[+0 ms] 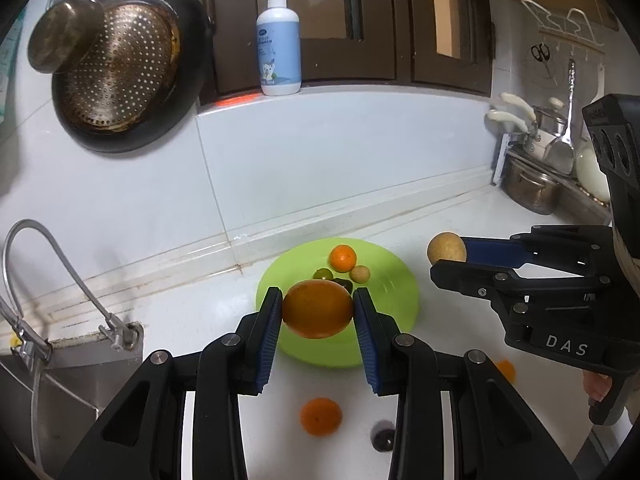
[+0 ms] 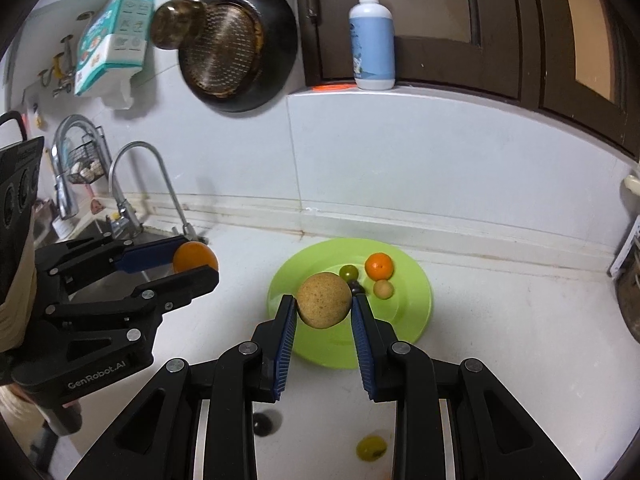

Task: Organize fruits
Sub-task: 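Carry the orange and the tan fruit over the green plate with both tools, then open both tools to drop the orange and tan fruit onto the plate, then move both tools back toward the remaining fruits on the counter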

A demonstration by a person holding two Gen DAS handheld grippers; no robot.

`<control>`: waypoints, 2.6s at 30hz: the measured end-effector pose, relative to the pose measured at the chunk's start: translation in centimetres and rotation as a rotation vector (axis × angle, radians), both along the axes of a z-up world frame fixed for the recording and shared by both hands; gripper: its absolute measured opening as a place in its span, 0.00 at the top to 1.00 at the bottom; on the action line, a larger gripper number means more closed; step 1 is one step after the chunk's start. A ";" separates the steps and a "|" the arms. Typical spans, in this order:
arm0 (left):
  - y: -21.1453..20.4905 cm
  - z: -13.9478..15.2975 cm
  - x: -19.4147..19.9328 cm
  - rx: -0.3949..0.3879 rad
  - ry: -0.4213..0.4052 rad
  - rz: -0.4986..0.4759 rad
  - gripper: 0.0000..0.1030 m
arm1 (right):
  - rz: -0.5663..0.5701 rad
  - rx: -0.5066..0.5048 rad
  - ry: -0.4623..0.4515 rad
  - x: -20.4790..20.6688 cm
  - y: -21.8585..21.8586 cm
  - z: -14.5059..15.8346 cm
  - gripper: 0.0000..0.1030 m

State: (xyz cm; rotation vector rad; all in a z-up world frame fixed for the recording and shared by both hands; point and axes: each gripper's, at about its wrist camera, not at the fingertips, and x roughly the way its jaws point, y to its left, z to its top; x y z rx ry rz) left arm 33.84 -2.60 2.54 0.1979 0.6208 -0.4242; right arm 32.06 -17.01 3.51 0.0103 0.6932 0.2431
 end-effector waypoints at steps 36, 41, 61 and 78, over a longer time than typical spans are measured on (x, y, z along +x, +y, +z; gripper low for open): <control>-3.5 -11.1 16.1 0.110 0.354 0.050 0.65 | -0.083 -0.025 0.390 14.0 -1.9 -10.4 0.71; -3.8 -11.7 16.5 0.127 0.366 0.040 0.65 | -0.080 -0.016 0.408 14.2 -2.1 -11.1 0.71; -2.5 -7.3 13.1 0.112 0.307 0.102 0.46 | -0.116 0.010 0.362 11.9 -3.1 -9.1 0.63; -1.3 -1.4 2.7 0.087 0.113 0.117 0.33 | -0.186 -0.037 0.184 3.0 -3.7 -3.3 0.54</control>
